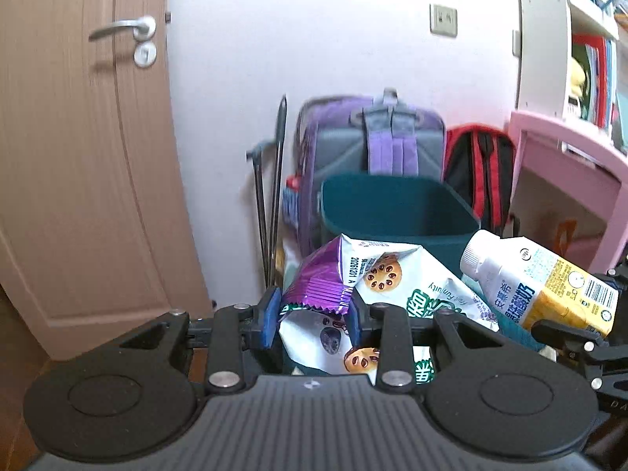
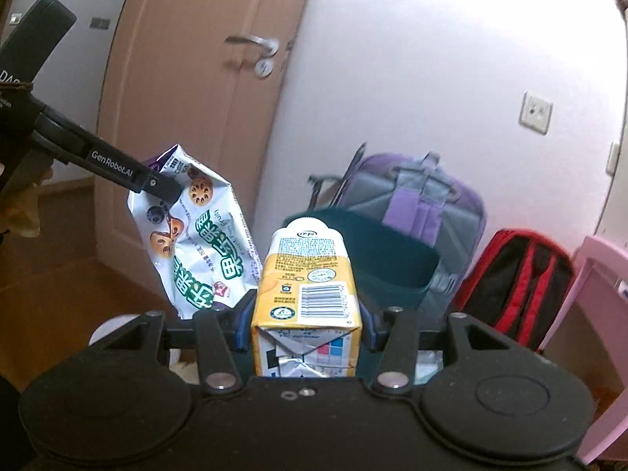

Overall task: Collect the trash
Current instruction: 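Lift both held items and carry them over the teal wastebasket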

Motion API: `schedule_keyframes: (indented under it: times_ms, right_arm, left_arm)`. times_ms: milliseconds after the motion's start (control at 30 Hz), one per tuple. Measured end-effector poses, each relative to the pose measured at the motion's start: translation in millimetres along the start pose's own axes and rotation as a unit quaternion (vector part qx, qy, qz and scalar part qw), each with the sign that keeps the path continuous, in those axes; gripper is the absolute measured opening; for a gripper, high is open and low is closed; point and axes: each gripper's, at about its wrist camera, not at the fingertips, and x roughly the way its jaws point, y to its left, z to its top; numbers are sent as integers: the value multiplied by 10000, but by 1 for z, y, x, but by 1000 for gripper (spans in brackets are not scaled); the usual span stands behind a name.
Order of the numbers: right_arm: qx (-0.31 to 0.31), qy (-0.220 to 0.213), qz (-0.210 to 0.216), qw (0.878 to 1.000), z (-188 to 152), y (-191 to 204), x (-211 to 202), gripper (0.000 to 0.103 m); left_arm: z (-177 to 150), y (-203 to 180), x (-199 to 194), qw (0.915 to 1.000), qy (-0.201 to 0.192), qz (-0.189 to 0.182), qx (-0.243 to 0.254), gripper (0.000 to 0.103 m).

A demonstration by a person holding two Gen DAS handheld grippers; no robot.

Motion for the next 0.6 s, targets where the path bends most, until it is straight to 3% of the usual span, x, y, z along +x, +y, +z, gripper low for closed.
schedule_keyframes:
  times_ms: [333, 600]
  right_arm:
    - [-1, -393, -284, 9988, 45, -33, 15, 49]
    - [114, -274, -392, 9988, 58, -67, 62, 49]
  left_arm:
    - [83, -27, 16, 9974, -534, 469, 150, 34]
    - [122, -45, 67, 9945, -618, 744, 391, 34]
